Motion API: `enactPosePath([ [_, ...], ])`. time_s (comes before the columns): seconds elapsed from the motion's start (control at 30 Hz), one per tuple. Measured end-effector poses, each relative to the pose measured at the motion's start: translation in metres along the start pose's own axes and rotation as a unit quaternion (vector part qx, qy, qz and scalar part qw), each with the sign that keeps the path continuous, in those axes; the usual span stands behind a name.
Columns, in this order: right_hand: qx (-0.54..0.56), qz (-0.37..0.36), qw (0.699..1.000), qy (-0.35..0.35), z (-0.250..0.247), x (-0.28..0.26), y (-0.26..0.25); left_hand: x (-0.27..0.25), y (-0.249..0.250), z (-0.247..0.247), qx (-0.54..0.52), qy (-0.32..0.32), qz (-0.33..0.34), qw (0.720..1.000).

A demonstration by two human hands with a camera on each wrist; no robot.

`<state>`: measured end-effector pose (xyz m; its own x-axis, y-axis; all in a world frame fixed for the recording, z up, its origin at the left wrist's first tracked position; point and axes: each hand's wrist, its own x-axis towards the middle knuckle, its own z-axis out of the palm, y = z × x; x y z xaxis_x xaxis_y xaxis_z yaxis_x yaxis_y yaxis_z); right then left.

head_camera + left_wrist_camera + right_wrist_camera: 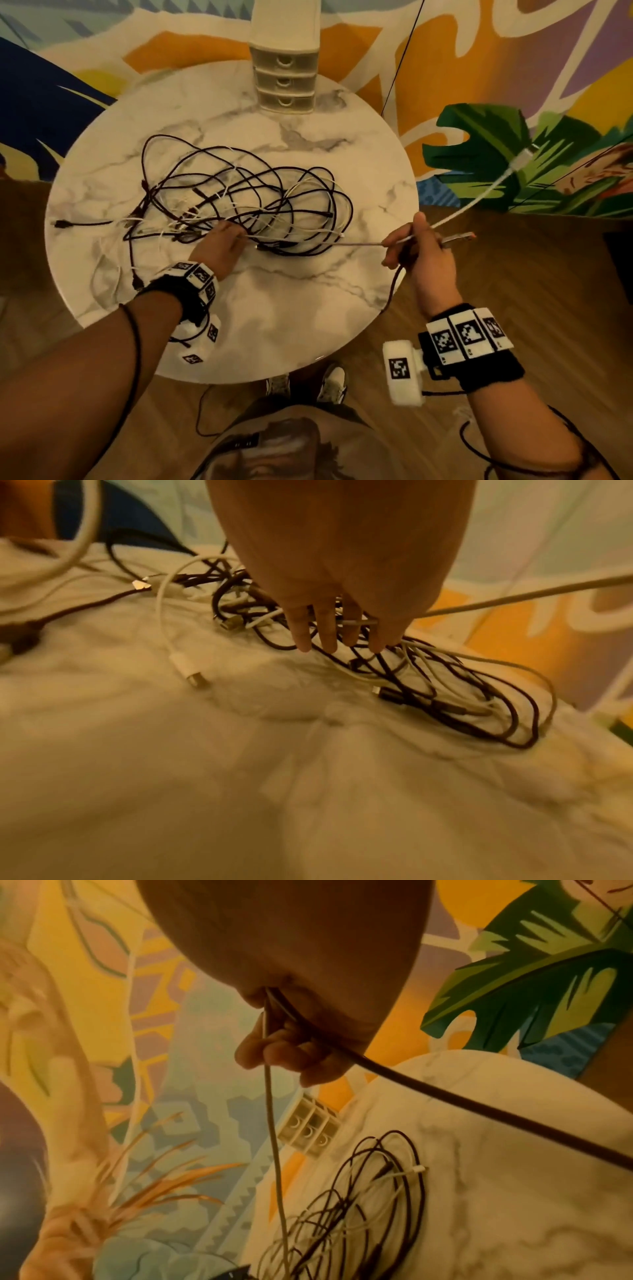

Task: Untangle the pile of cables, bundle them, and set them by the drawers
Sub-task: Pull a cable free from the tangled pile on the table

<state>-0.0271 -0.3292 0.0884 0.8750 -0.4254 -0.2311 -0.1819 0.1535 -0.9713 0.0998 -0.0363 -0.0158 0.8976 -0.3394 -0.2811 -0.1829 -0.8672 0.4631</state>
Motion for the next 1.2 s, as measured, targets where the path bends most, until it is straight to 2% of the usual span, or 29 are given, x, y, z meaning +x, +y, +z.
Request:
enactPosePath([
  [0.07,-0.025,0.013,0.999,0.018,-0.002,-0.002,0.005,0.000,0.005,0.001,-0.008,0.000,0.000,1.000],
  [0.23,-0.032,0.035,0.998,0.031,-0.017,0.001,0.015,-0.004,0.011,-0.004,-0.014,0.074,0.028,0.997],
  [0.3,-0.013,0.037,0.999,0.025,-0.022,0.003,0.020,-0.010,0.002,-0.003,0.018,0.052,0.020,0.998],
  [0.37,0.014,0.029,0.998,0.048,-0.023,0.005,0.023,-0.015,-0.003,0.001,0.049,0.013,-0.006,0.999],
  [0.47,0.068,0.030,0.993,0.087,-0.027,0.011,0.022,-0.012,-0.001,0.003,0.013,0.010,-0.044,0.999],
  [0.57,0.044,0.137,0.989,0.029,-0.037,0.017,0.028,-0.008,0.013,-0.005,-0.046,0.051,-0.078,0.995],
  [0.6,-0.006,0.176,0.984,-0.003,-0.037,0.015,0.031,-0.010,0.020,-0.008,-0.063,0.074,-0.072,0.993],
  [0.63,-0.090,0.185,0.978,-0.033,-0.036,0.011,0.036,-0.014,0.026,-0.011,-0.069,0.092,-0.056,0.992],
  [0.7,-0.226,0.119,0.965,-0.062,-0.023,0.001,0.039,-0.022,0.037,-0.012,-0.044,0.103,-0.018,0.993],
  [0.77,-0.254,0.025,0.964,-0.079,0.002,-0.008,0.037,-0.034,0.045,-0.005,-0.020,0.098,0.012,0.995],
  [0.83,-0.260,-0.031,0.953,-0.151,0.033,-0.008,0.039,-0.045,0.054,0.006,-0.027,0.093,0.061,0.993],
  [0.9,-0.315,-0.001,0.916,-0.248,0.058,-0.003,0.048,-0.052,0.062,0.018,-0.045,0.085,0.080,0.992],
  [0.97,-0.371,0.058,0.877,-0.299,0.071,0.002,0.057,-0.055,0.066,0.027,-0.059,0.061,0.065,0.994],
  [1.03,-0.391,0.081,0.868,-0.295,0.073,0.006,0.064,-0.056,0.058,0.034,-0.056,0.020,0.070,0.996],
  [1.1,-0.401,0.076,0.868,-0.282,0.068,0.010,0.069,-0.053,0.041,0.033,-0.019,-0.027,0.091,0.995],
  [1.17,-0.378,0.074,0.884,-0.264,0.063,0.015,0.069,-0.037,0.022,0.022,0.019,-0.049,0.089,0.995],
  [1.2,-0.352,0.074,0.900,-0.247,0.060,0.018,0.068,-0.025,0.016,0.013,0.016,-0.033,0.084,0.996],
])
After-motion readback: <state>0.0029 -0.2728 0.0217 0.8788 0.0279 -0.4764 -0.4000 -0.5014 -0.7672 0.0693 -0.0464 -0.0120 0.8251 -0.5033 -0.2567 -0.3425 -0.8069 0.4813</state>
